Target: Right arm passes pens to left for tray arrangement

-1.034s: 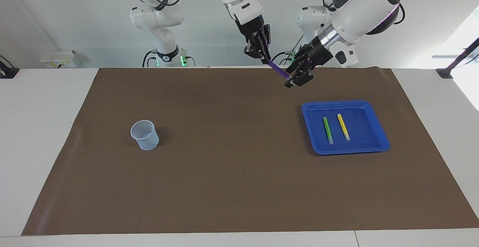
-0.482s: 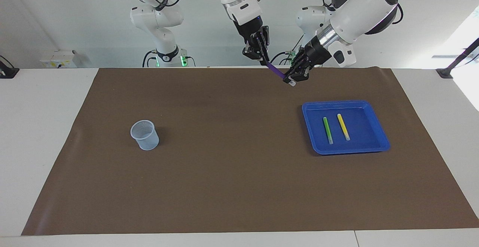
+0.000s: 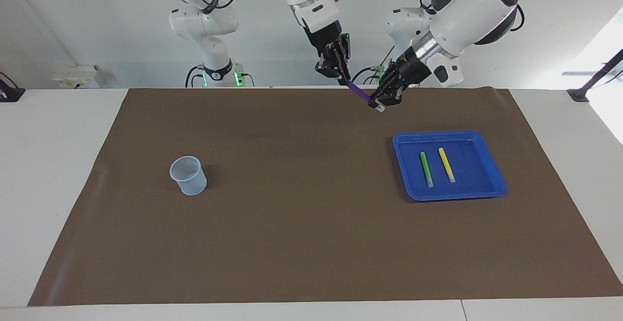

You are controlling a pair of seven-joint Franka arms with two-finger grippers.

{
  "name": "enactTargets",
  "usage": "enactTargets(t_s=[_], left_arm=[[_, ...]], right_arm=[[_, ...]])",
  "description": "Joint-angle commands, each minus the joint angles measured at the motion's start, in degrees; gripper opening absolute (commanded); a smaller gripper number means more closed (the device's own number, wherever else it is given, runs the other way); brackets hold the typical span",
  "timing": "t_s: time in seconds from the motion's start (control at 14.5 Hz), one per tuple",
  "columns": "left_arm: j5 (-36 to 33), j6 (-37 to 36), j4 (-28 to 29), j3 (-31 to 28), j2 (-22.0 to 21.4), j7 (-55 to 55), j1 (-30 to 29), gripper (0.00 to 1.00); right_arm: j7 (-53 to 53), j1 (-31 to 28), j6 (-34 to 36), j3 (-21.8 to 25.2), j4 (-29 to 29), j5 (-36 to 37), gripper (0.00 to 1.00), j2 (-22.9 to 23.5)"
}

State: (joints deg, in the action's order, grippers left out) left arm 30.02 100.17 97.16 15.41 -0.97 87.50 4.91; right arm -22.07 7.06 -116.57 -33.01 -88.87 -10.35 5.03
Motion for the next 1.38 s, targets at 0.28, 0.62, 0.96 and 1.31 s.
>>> enactTargets(t_s=[0.28, 0.62, 0.96, 1.31], left_arm=[[1.0, 2.7, 1.5, -0.4, -1.2, 0.7, -0.3, 0.00], [-0.2, 4.8, 1.5, -0.6, -1.0, -9.2, -4.0, 0.00], [-11.1, -4.8, 3.1, -0.6, -1.4, -47.8, -14.5, 0.00], [-26.6, -2.5, 8.7, -0.6, 1.0, -84.1, -22.4, 0.00]], right_arm=[[-0.1, -0.3, 3.4, 0.0, 1.5, -0.2, 1.00, -0.4], [2.8, -0.3, 10.0, 8.7, 1.2, -0.4, 1.00, -5.0], [2.9, -0.3, 10.4, 19.2, -0.2, -0.2, 1.00, -5.4], [12.1, -0.2, 9.8, 26.9, -4.3, 6.1, 1.00, -6.6]])
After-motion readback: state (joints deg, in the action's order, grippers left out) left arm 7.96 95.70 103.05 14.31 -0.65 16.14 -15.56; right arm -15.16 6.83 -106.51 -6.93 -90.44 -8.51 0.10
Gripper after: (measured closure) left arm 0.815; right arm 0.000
